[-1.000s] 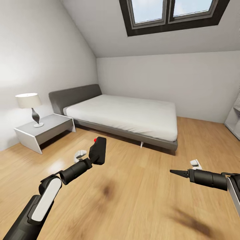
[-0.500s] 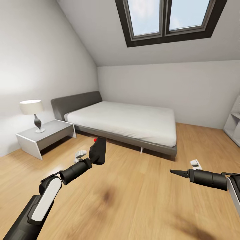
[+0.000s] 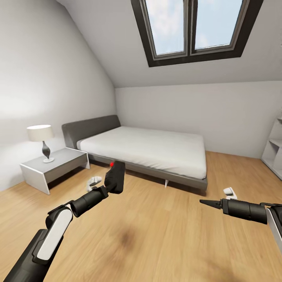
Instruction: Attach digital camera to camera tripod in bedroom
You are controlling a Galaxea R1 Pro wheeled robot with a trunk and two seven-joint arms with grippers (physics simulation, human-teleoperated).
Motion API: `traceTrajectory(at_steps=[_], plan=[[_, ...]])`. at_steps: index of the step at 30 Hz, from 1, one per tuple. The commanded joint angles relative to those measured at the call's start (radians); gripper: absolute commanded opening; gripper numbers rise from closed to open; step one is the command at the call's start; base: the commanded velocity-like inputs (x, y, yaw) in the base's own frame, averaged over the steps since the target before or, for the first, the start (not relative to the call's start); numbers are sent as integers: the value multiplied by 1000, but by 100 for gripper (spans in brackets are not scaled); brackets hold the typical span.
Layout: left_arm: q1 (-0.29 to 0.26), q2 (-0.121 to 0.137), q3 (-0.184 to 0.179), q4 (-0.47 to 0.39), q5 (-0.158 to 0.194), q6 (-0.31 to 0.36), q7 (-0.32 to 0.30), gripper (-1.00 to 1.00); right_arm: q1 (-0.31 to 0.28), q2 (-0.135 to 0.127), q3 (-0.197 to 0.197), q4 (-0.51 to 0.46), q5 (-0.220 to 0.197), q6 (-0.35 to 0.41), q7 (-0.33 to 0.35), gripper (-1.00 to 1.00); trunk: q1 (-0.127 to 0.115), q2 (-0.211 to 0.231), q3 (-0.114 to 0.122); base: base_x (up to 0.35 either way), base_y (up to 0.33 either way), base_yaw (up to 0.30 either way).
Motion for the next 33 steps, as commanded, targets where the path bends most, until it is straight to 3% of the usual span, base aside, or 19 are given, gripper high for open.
traceTrajectory(at_steps=[1,6,15,18,19,20,23,24,27,28,33], plan=[[-1,0,0,0,3,4,-1,-100,-1,-1,0,0,-4,8,0,100,-1,0,3,0,0,0],[-1,0,0,2,3,5,1,-100,-1,-1,0,0,-6,8,0,100,-3,1,22,0,0,0],[0,0,2,6,3,11,7,-100,-1,-1,-1,0,-8,8,0,100,-37,64,50,0,0,0],[0,0,3,6,2,11,35,-100,-1,-1,-1,0,-8,8,0,100,-49,85,60,0,0,0],[-1,-1,4,7,3,11,71,-100,-1,-1,-1,0,-8,8,0,100,-53,92,63,0,0,0],[0,-10,8,8,8,11,168,-100,-1,-1,-2,0,-8,8,0,100,-57,99,66,0,0,0],[0,-32,12,6,29,9,334,-100,-1,-1,-1,0,-8,8,0,100,-68,120,76,0,0,0],[-1,-56,13,3,60,6,497,-100,-1,-2,-2,0,-8,8,0,100,-72,127,79,0,0,0],[-1,-70,11,2,77,4,580,-100,-1,-2,-2,0,-8,8,0,100,-83,148,88,0,0,0],[-1,-81,10,1,89,3,633,-100,-1,-3,-2,1,-8,8,0,100,-87,155,91,0,0,0],[-1,-86,9,1,95,2,660,-100,-1,-4,-2,1,-8,8,0,100,-106,190,107,0,0,0]])
